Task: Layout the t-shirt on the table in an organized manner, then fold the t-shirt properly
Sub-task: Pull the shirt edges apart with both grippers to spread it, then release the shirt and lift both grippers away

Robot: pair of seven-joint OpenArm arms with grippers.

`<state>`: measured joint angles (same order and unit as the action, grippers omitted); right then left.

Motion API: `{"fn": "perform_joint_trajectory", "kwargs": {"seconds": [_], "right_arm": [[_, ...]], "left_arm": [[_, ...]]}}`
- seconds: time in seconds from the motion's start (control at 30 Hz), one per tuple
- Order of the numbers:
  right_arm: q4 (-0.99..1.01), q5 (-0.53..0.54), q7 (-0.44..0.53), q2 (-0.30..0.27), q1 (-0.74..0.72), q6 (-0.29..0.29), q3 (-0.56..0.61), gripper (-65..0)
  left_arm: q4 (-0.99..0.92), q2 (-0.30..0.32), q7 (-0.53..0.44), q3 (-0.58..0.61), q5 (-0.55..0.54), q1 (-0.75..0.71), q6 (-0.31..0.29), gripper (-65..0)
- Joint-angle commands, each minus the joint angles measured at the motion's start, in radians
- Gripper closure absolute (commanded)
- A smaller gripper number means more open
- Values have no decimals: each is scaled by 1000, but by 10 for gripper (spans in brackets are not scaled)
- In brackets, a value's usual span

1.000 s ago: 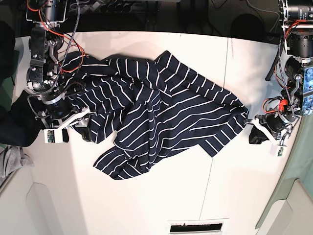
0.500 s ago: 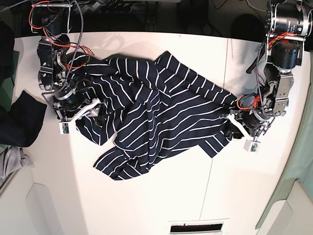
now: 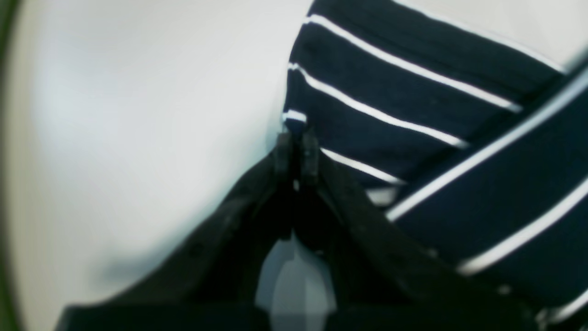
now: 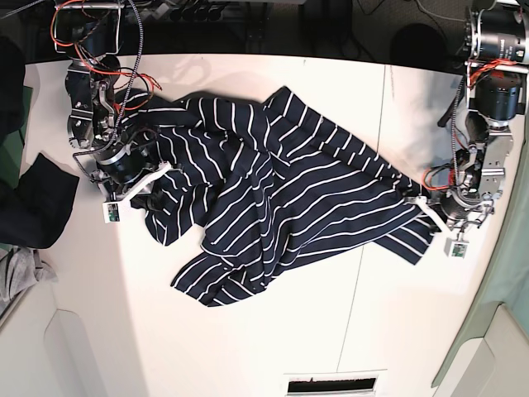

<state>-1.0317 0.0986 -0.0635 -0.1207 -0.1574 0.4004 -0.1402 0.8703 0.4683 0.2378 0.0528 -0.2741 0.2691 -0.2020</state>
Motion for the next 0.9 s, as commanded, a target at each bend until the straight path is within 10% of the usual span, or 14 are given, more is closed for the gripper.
{"fn": "perform_joint_trajectory", "kwargs": {"seconds": [0.0,0.43,0.6,0.87], "right_arm": [[-31,5,30,-21,-17,8,-2,0],[-76,75,11,-64,-17,7,-122,0],[-76,136,23,-65,-19,7,-166,-297],[-81,224,16,-32,-19,164,-167,-314]], "left_arm": [[27,43,-18,-12,-9,24,11,0],[98,142,211,-174,-169,-25,-74,0],[195,141,208,-276,-217,-139,-75,0],[341,141,212,-381,-299,-259,-150,0]]}}
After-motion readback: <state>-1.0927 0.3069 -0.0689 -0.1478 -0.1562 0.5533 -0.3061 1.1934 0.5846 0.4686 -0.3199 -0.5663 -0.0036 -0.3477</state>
